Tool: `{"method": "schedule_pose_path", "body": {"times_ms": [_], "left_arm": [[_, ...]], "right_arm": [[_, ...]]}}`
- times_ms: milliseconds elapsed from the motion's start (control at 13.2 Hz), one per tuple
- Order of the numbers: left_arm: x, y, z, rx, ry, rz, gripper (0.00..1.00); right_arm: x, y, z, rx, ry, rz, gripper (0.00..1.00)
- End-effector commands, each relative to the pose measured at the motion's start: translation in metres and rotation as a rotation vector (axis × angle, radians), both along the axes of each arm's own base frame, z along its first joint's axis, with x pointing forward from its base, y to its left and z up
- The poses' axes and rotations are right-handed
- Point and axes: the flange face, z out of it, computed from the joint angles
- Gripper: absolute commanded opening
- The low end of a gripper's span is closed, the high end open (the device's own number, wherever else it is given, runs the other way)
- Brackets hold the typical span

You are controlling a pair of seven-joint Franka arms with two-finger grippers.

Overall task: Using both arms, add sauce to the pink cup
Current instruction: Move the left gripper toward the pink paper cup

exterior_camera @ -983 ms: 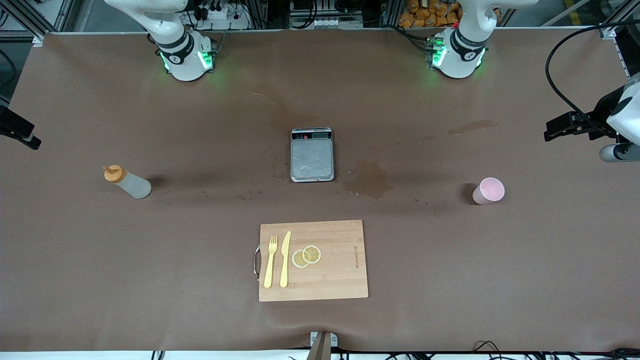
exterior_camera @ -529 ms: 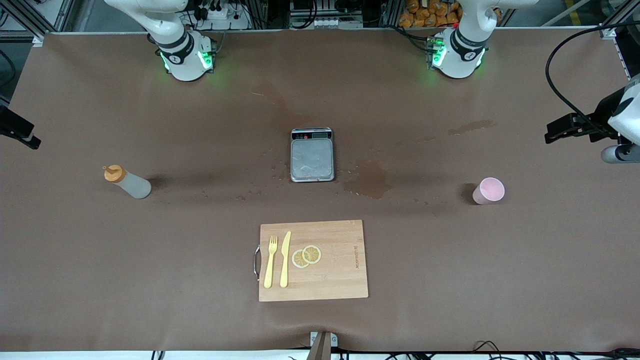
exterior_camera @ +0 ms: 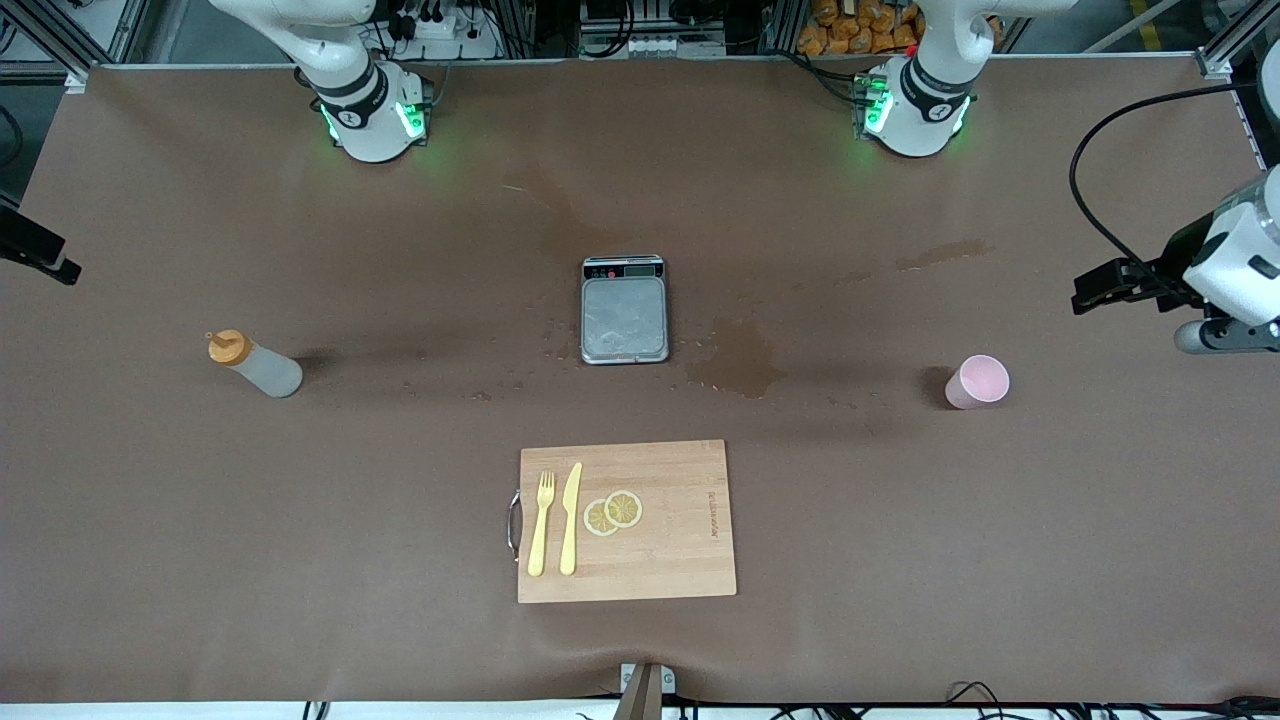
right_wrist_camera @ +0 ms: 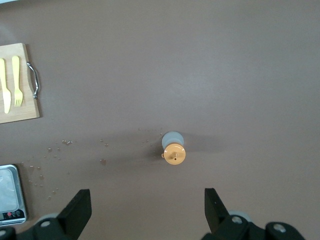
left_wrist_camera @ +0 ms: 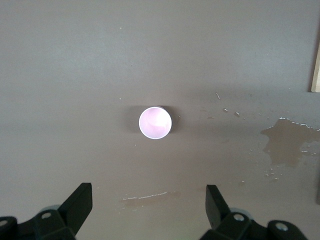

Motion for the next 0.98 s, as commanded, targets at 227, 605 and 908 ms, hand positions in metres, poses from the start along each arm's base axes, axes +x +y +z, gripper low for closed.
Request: {"method": "schedule_pose_path", "body": {"times_ms": [227, 605, 908], "left_arm": [[-0.002, -0.003, -0.021, 0.043, -0.029, -0.020, 1.00], [-0.003, 0.003, -0.047, 0.046, -0.031, -0.015, 1.00], [-0.003, 0.005, -0.062, 0.044, -0.046, -0.017, 1.00]], "right_arm": [[-0.004, 0.009, 0.015, 0.027, -0.031, 0.018, 1.00], [-0.006, 0.036, 0.019, 0.005, -0.031, 0.068, 1.00], [-0.005, 0.040, 0.017, 0.004, -0.021, 0.075, 1.00]]}}
